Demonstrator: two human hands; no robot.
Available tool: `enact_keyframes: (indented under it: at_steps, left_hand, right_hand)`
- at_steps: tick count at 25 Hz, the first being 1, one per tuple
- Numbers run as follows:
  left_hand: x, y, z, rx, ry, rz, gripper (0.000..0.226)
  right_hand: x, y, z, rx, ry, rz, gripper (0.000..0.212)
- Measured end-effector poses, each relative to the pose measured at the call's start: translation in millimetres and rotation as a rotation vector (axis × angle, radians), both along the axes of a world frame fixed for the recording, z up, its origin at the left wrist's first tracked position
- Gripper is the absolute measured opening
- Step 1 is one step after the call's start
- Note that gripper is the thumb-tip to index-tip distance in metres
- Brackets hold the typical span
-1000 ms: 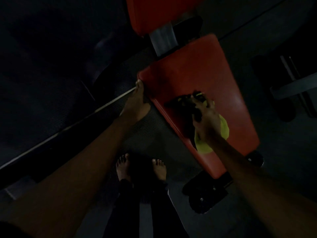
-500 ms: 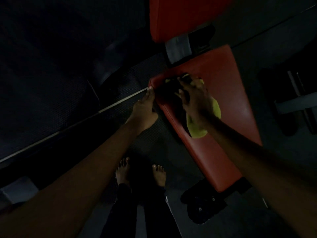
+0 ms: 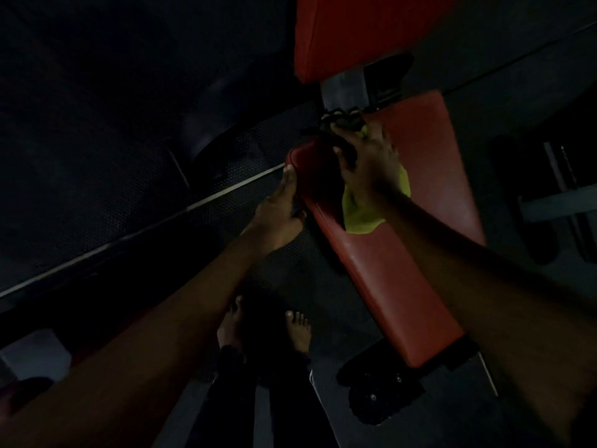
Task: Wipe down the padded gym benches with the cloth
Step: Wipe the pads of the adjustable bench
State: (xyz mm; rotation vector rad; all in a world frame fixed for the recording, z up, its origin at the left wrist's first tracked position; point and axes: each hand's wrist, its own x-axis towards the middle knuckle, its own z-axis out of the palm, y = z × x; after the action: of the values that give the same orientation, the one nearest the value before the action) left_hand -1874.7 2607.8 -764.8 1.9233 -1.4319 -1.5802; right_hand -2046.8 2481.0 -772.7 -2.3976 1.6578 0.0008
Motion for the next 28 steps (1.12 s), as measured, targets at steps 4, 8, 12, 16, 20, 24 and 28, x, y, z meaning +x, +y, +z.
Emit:
enact_keyframes:
  at_steps: [4, 8, 12, 16, 20, 24, 28]
  left_hand:
    - [3.9, 1.0, -7.8, 0.000, 0.036, 0.009, 0.090]
    - [9.3, -0.6, -12.3, 0.021, 0.055, 0.012, 0.088]
    - [9.1, -1.9, -10.6, 0.030, 0.057, 0.010, 0.087]
    - [11.9, -4.1, -12.6, 0.038, 0.043, -0.032, 0.089]
    - [12.8, -5.6, -18.1, 0.033, 0.027, -0.076, 0.093]
    - [4.3, -2.8, -14.2, 0.000, -0.005, -0.049, 0.095]
    - [11.7, 13.8, -8.9, -0.039, -0.024, 0.059, 0.088]
  right_hand:
    - [0.5, -22.8, -3.2, -0.024, 0.043, -0.322, 0.044]
    - [31.8, 12.9, -3.4, -0.005, 0.035, -0.076, 0.039]
    - [5.3, 2.7, 2.5, 0.042, 0.012, 0.150, 0.043]
    - [-37.2, -17.9, -3.9, 0.030, 0.008, -0.315, 0.050]
    - [10.4, 5.7, 1.0, 0.050, -0.012, -0.238, 0.043]
    - [32.9, 25.1, 5.1, 0.068, 0.029, -0.031, 0.040]
    - [25.5, 6.7, 14.7, 0.183, 0.013, 0.062, 0.041]
